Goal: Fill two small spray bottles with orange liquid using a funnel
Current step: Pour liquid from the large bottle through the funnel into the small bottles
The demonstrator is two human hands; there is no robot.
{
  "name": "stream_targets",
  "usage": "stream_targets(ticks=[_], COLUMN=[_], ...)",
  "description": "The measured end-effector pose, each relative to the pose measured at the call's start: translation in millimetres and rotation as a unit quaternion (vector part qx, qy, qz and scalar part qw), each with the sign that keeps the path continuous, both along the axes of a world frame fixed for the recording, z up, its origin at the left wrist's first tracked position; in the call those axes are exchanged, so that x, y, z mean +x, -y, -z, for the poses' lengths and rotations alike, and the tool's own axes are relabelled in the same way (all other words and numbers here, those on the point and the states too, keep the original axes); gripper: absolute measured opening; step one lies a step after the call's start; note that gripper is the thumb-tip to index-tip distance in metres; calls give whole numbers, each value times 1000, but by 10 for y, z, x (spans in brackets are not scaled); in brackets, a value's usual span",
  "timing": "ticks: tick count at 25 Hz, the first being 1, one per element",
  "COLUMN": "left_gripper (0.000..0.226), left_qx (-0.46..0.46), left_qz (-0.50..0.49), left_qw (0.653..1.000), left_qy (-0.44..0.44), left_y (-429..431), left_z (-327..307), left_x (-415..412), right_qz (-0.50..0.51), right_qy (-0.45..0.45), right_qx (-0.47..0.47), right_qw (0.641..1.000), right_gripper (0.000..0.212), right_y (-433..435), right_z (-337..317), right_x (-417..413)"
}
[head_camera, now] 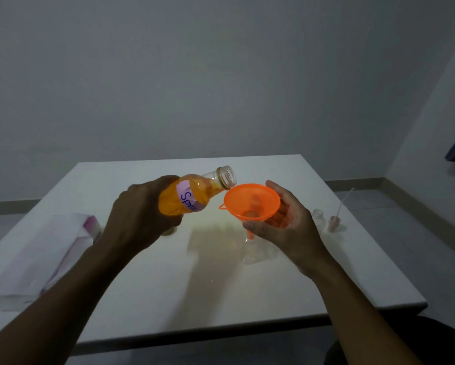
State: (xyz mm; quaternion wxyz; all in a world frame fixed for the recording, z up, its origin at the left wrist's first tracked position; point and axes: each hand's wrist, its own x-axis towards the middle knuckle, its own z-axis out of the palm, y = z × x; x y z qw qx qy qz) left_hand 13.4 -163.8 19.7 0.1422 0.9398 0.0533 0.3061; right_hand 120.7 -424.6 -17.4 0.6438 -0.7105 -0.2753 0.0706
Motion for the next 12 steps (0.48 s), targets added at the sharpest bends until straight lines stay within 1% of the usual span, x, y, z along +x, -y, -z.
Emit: stream_targets(ticks=[2, 5, 7, 12], left_gripper=[60, 66, 69, 70], left_qx=[29, 68, 82, 105], left_qz=[4, -5, -8, -10], left_qw=[1000, 998, 996, 994], left_qy=[-3, -11, -13, -15], left_y=[-2, -13, -19, -19], left_z=[-56, -115, -138, -178], left_x=[35, 80, 103, 149], right_qz=[-1, -4, -3, -4], right_qy=[4, 2, 4, 3], right_qx=[-1, 4, 4, 5], right_qw=[1000, 1000, 1000, 1000], right_gripper=[99, 97, 98, 97], right_y=[1, -2, 2, -1], right_z=[3, 5, 1, -1], right_x=[-1, 0, 6, 21])
